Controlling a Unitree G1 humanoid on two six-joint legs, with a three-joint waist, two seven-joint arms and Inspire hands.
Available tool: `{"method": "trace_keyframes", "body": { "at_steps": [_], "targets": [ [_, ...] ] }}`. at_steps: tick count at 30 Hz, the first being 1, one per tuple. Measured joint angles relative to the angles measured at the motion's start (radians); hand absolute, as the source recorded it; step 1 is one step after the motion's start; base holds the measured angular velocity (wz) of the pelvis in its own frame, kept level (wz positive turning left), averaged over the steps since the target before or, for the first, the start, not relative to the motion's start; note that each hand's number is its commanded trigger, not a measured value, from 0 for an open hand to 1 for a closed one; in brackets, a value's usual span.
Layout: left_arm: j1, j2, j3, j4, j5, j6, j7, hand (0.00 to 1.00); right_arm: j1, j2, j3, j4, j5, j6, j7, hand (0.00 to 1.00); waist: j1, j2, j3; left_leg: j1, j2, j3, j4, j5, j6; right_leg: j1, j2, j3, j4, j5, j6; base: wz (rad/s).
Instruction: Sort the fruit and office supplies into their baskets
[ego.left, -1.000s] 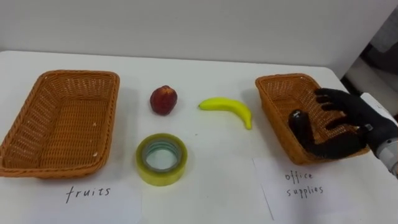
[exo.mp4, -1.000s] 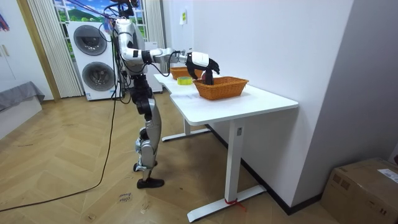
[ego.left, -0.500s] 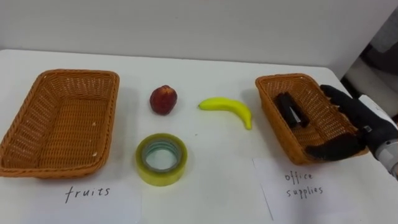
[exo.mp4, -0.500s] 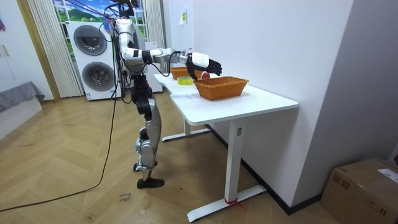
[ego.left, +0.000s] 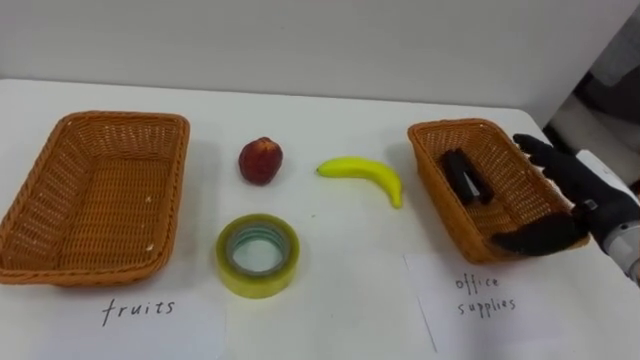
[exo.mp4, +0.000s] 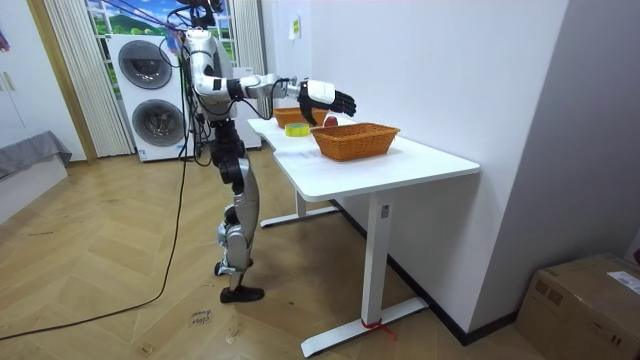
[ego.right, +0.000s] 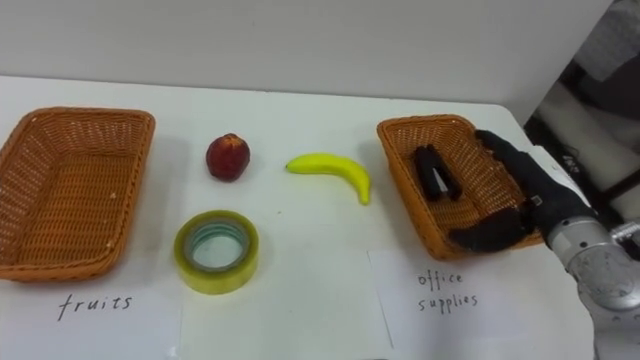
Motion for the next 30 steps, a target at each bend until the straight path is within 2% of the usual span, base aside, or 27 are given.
{"method": "trace_keyframes", "body": {
  "at_steps": [4,10,22,24,30],
  "targets": [
    [-0.001,0.000,0.001,-0.010,0.000,-0.001,0.001,0.00,-0.021,0.000,-0.005,-0.035,0.001,-0.006,-0.015,0.00,0.002,0.000,0.0007,0.004,0.000,0.000,-0.001,0.000,0.000,0.001,0.001,0.007,0.000,0.000,0.000,0.00],
    [-0.013,0.000,0.000,-0.013,-0.001,-0.002,0.001,0.00,-0.105,0.000,-0.005,-0.041,0.009,-0.008,-0.071,0.00,0.005,0.001,0.0020,0.005,0.000,-0.001,-0.001,0.000,0.000,0.000,0.001,0.008,0.001,0.000,0.000,0.00],
    [-0.021,-0.002,0.000,-0.027,0.004,-0.006,0.013,0.00,-0.130,0.000,0.011,-0.202,0.041,-0.023,-0.113,0.00,0.079,0.011,0.0064,-0.002,0.001,-0.008,-0.001,0.000,0.000,0.001,0.001,-0.007,0.002,0.000,0.000,0.02],
    [-0.015,-0.003,0.001,-0.024,0.008,-0.006,0.015,0.00,-0.136,0.000,0.035,-0.220,0.043,-0.025,-0.113,0.00,0.083,0.014,0.0061,-0.002,0.001,-0.012,-0.001,0.000,0.000,0.007,0.000,-0.012,0.003,0.000,0.000,0.06],
    [-0.012,-0.007,0.001,-0.028,0.010,0.002,0.007,0.00,-0.170,0.007,0.073,-0.220,0.021,-0.021,-0.113,0.00,0.089,0.005,0.0047,-0.018,-0.006,-0.040,0.002,0.002,0.002,0.006,-0.014,-0.038,-0.001,0.000,0.001,0.13]
  ]
}}
